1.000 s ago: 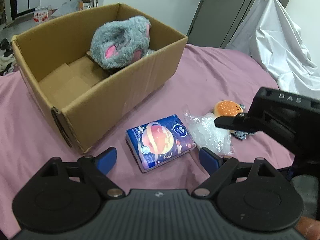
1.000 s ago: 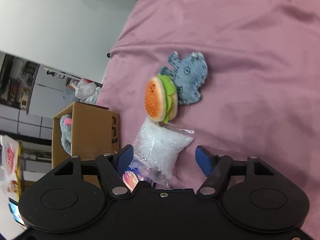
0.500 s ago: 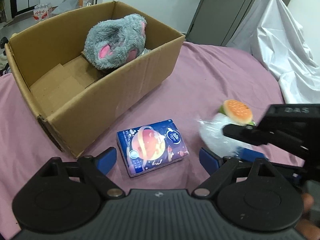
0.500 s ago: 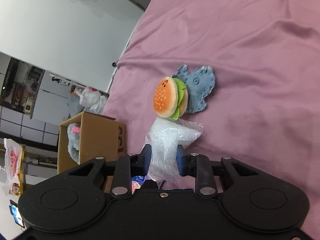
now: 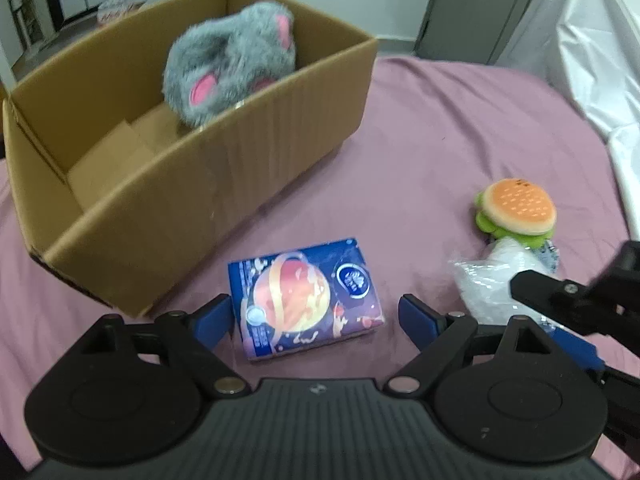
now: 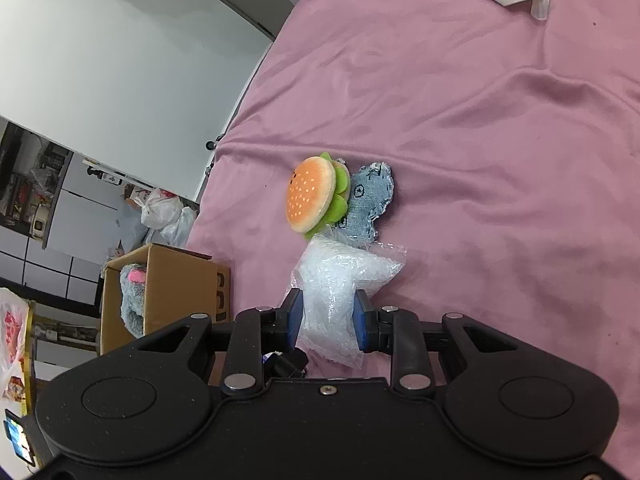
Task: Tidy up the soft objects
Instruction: 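Close the right gripper on the bead bag while the left gripper grasps the tissue pack, then carry the bead bag with the right gripper while the left carries the tissue pack to the box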
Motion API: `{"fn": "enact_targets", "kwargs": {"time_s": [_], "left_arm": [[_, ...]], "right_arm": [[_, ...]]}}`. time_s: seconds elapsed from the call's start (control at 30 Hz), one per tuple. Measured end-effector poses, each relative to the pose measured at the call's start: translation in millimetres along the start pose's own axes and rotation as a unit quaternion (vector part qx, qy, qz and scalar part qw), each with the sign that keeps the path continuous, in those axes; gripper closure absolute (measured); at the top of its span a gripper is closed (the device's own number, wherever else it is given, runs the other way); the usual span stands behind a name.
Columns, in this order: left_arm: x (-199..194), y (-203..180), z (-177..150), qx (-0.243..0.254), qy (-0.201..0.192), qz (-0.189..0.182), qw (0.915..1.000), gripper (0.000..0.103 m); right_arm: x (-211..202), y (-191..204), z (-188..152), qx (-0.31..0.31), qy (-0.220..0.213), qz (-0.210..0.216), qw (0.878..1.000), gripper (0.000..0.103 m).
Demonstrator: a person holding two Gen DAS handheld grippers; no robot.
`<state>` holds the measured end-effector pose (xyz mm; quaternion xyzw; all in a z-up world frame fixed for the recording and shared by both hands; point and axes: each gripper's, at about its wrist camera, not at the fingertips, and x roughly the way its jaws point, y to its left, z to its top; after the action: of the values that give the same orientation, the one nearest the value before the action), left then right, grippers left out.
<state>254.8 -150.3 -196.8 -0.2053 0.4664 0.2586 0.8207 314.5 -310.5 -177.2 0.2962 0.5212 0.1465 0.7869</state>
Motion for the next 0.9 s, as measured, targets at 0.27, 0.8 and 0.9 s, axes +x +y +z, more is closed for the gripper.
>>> {"fn": "enact_targets", "kwargs": {"time_s": [0.27,0.8,0.9], "left_arm": [[-0.9,-0.2,-0.5,0.0,0.019,-0.018,0.9996,0.029],[-74.4,17.8,21.2,0.035,-0.036,-0.102,0.9935,0.029],[-91.0,25.4,24.3,0.048,-0.053,-0.111,0.9912,0.029]], "right_arm": [[-17.1,-1.2,-1.4,-0.012,-0.028,-0.003,1.0,0.076],[-49.2,13.4,-7.0,-0.021,-0.078,0.019,0.997,0.077],[-55.9,19.4,-10.5,-0.029,-0.086,0.028,0.995,0.077]]}}
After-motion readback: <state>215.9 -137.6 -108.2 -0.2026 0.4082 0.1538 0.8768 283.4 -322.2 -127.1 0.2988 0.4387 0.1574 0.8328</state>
